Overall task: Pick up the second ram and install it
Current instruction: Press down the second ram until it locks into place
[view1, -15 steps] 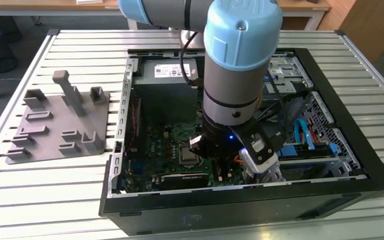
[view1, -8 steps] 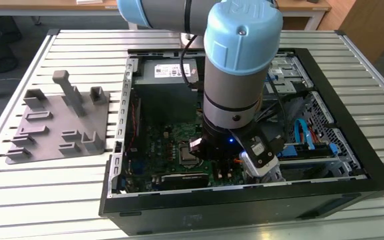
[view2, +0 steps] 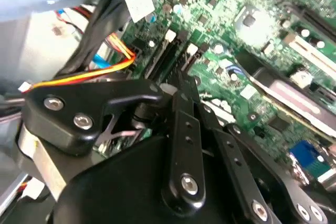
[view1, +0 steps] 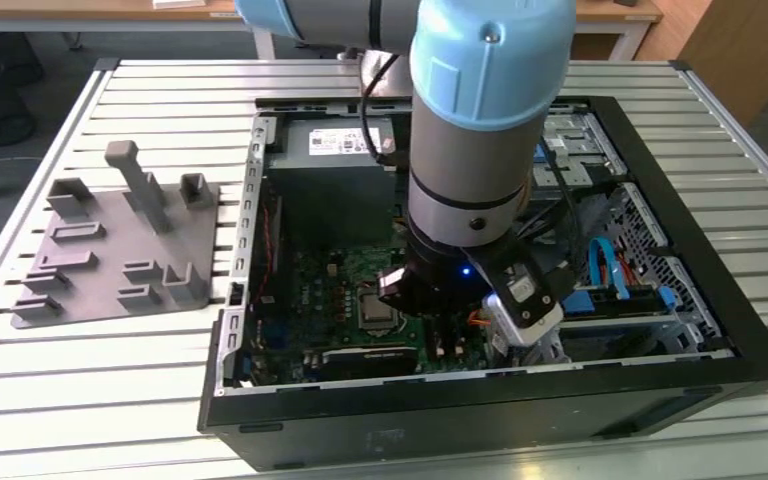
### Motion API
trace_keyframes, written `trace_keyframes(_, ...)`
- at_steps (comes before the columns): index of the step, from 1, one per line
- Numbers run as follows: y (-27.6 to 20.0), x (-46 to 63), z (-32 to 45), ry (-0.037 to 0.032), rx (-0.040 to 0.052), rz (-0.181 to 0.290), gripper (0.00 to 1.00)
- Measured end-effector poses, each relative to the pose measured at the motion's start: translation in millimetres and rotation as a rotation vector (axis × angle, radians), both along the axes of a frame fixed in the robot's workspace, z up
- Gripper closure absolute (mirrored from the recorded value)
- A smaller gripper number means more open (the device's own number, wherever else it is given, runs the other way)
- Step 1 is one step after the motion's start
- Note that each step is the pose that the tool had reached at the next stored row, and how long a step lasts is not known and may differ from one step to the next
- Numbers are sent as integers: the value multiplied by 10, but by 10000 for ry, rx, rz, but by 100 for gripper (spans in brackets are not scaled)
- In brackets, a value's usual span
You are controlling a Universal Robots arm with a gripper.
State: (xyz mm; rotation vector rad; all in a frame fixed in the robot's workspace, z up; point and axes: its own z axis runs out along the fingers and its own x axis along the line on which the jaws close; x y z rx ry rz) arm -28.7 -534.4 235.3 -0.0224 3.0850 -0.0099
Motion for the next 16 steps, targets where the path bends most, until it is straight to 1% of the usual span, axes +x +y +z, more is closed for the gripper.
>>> trace_keyframes(1, 5, 1, 7, -1, 2, 1, 90)
trace_keyframes(2, 25, 1, 6, -2, 2, 0, 90)
trace_keyframes(3, 56, 1, 7, 1, -12, 0, 90)
trace_keyframes(4, 98, 1, 8, 2, -19, 1, 90)
trace_keyframes(13, 506, 1, -6, 2, -19, 0, 90)
trace_keyframes(14, 593, 1, -7, 1, -19, 1, 90)
trace_keyframes(16, 600, 2, 11, 2, -23, 2, 90)
